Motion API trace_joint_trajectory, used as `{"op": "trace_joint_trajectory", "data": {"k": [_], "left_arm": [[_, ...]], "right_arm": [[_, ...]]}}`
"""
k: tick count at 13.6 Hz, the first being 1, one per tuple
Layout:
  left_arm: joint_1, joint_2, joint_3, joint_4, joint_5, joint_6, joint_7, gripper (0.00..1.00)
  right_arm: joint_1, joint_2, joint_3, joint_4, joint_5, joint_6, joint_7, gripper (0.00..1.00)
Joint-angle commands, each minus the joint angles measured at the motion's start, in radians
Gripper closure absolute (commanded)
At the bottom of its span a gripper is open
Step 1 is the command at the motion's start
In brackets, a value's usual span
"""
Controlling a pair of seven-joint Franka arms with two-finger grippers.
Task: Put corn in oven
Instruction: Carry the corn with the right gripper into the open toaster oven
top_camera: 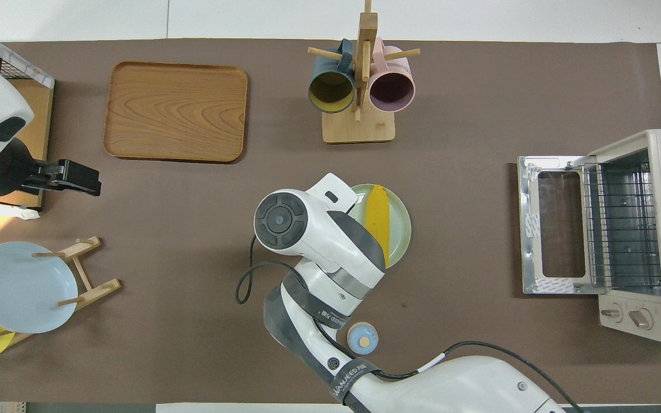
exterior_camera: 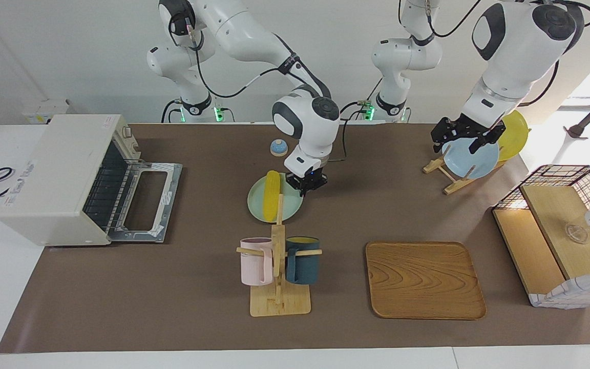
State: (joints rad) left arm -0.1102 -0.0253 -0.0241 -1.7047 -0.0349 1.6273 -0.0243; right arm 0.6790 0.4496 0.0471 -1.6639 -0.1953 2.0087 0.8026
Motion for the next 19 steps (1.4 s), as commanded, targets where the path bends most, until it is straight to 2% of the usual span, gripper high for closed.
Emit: {"op": "trace_joint_trajectory", "data": {"k": [1, 3, 7, 9, 13, 15, 19], "left_arm": [[0.018, -0.036, -0.019, -0.047, 0.018, -0.011, -0.005, 0.0], [0.018, -0.038, -0.022, -0.05, 0.018, -0.009, -0.003, 0.0], [0.018, -0.034, -0.02, -0.041, 0.018, -0.007, 0.007, 0.0], [0.017, -0.034, -0.02, -0.039, 0.018, 0.005, 0.006, 0.0], [0.014, -0.036, -0.019, -0.041, 0.018, 0.005, 0.003, 0.0], [0.018, -0.036, -0.011, -0.041, 0.018, 0.005, 0.001, 0.0], [0.03, -0.039, -0.01, -0.041, 0.018, -0.001, -0.002, 0.0]], "right_arm": [[-0.024, -0.053, -0.001, 0.012, -0.042, -0.111, 0.009, 1.0], [-0.08, -0.121, -0.001, -0.014, -0.042, -0.169, -0.046, 1.0], [-0.241, -0.325, -0.001, -0.213, -0.042, -0.199, -0.18, 1.0], [-0.332, -0.379, -0.001, -0.289, -0.042, -0.193, -0.227, 1.0], [-0.496, -0.439, -0.003, -0.374, -0.067, -0.177, -0.397, 1.0], [-0.593, -0.453, -0.003, -0.417, -0.073, -0.131, -0.498, 1.0], [-0.713, -0.471, -0.004, -0.508, -0.075, 0.016, -0.652, 1.0]]}}
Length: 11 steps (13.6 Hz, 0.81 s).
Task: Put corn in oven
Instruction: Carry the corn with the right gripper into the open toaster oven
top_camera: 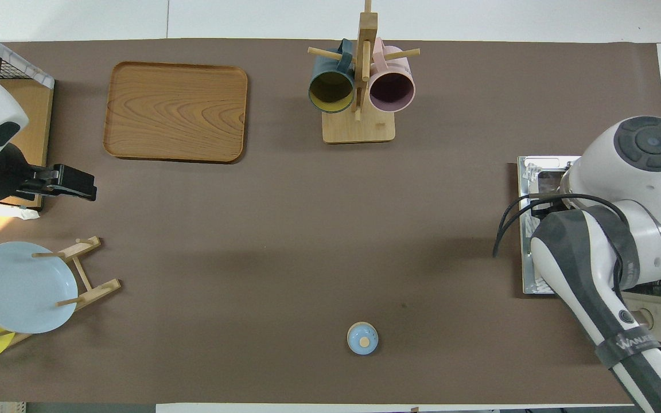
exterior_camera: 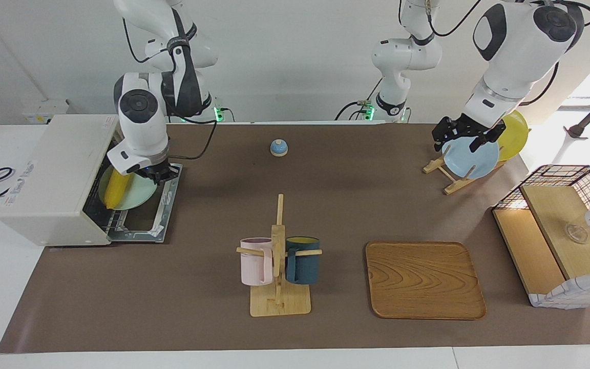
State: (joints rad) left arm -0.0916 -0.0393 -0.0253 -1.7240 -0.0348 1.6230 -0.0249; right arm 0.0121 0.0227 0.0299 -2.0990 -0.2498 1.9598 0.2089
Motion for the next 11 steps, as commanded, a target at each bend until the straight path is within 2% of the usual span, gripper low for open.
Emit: {"op": "trace_joint_trajectory", "data": {"k": [1, 4, 11], "left_arm": [[0.012, -0.025, -0.008, -0.022, 0.018, 0.003, -0.001, 0.0], [0.013, -0.025, -0.008, -0.022, 0.018, 0.003, -0.001, 0.0], [0.013, -0.024, -0.008, -0.022, 0.018, 0.003, -0.001, 0.0]], "right_arm": [[-0.085, -0.049, 0.015, -0.088, -0.02, 0.089, -0.101, 1.0], [-0.113, -0.063, 0.015, -0.144, -0.02, 0.151, -0.12, 1.0], [-0.162, -0.064, 0.016, -0.191, -0.009, 0.225, -0.154, 1.0]]}}
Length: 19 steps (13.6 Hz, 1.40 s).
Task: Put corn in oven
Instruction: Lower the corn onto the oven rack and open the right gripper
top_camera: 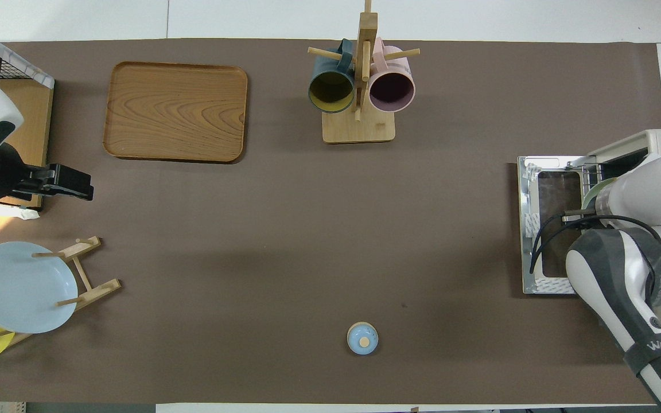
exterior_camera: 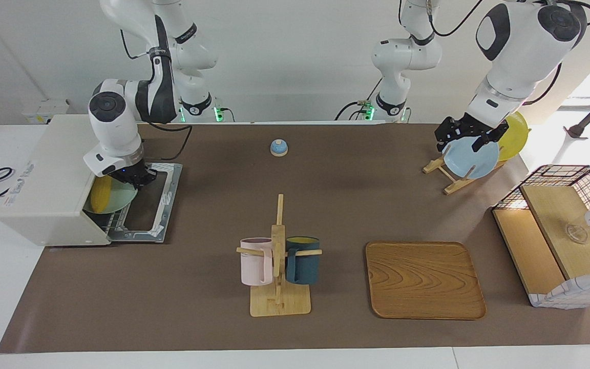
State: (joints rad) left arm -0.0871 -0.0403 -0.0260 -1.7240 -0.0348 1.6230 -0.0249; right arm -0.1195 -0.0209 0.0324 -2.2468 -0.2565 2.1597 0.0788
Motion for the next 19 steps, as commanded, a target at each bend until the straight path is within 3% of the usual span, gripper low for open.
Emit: {"op": "trace_joint_trajectory", "data": {"k": [1, 4, 9, 17, 19], "left_arm": [[0.009, -0.024, -0.008, -0.022, 0.018, 0.003, -0.001, 0.0], [0.009, -0.024, -0.008, -0.022, 0.018, 0.003, -0.001, 0.0], [0.009, -0.023, -0.008, -0.022, 0.018, 0.003, -0.001, 0.0], [0.009, -0.024, -0.008, -0.022, 0.018, 0.003, -0.001, 0.0], [0.009, -0.024, -0.008, -0.022, 0.018, 0.003, -0.001, 0.0]], "right_arm": [[-0.029, -0.021, 0.014, -0.043, 0.0, 0.023, -0.021, 1.0], [-0.025, -0.017, 0.014, -0.028, 0.002, 0.016, -0.022, 0.76], [-0.019, -0.007, 0.015, 0.018, 0.032, -0.024, -0.03, 0.65], [-0.011, -0.005, 0.046, 0.105, 0.097, -0.125, -0.025, 0.66], [0.026, 0.004, 0.063, 0.115, 0.139, -0.106, 0.007, 1.0]]}}
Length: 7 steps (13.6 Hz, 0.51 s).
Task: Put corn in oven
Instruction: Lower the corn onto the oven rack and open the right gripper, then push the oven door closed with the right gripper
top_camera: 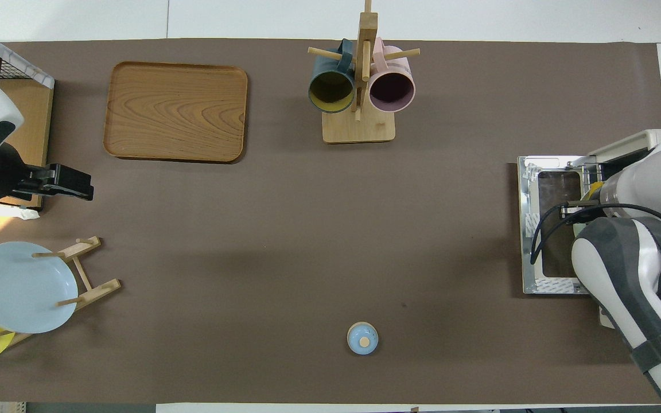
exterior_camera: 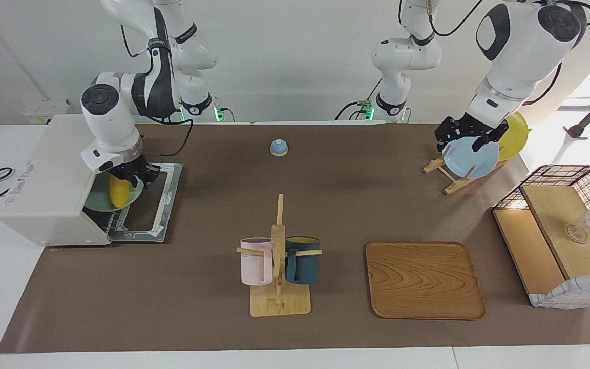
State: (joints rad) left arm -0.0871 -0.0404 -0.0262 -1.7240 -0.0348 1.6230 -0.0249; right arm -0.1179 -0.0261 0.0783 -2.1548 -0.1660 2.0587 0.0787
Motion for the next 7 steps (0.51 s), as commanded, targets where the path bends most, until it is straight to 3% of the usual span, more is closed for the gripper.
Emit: {"op": "trace_joint_trajectory", "data": {"k": [1, 3, 7], "left_arm": [[0.009, -0.023, -0.008, -0.022, 0.018, 0.003, -0.001, 0.0], [0.009, -0.024, -0.008, -0.022, 0.018, 0.003, -0.001, 0.0], [0.009, -0.023, -0.008, -0.022, 0.018, 0.003, -0.001, 0.0]], "right_arm": [[0.065, 0.009, 0.017, 0.018, 0.075, 0.029, 0.051, 1.0], [0.133, 0.05, 0.017, 0.018, 0.075, 0.087, 0.137, 1.0], [0.129, 0.127, 0.017, -0.062, 0.075, 0.276, 0.159, 1.0]]}}
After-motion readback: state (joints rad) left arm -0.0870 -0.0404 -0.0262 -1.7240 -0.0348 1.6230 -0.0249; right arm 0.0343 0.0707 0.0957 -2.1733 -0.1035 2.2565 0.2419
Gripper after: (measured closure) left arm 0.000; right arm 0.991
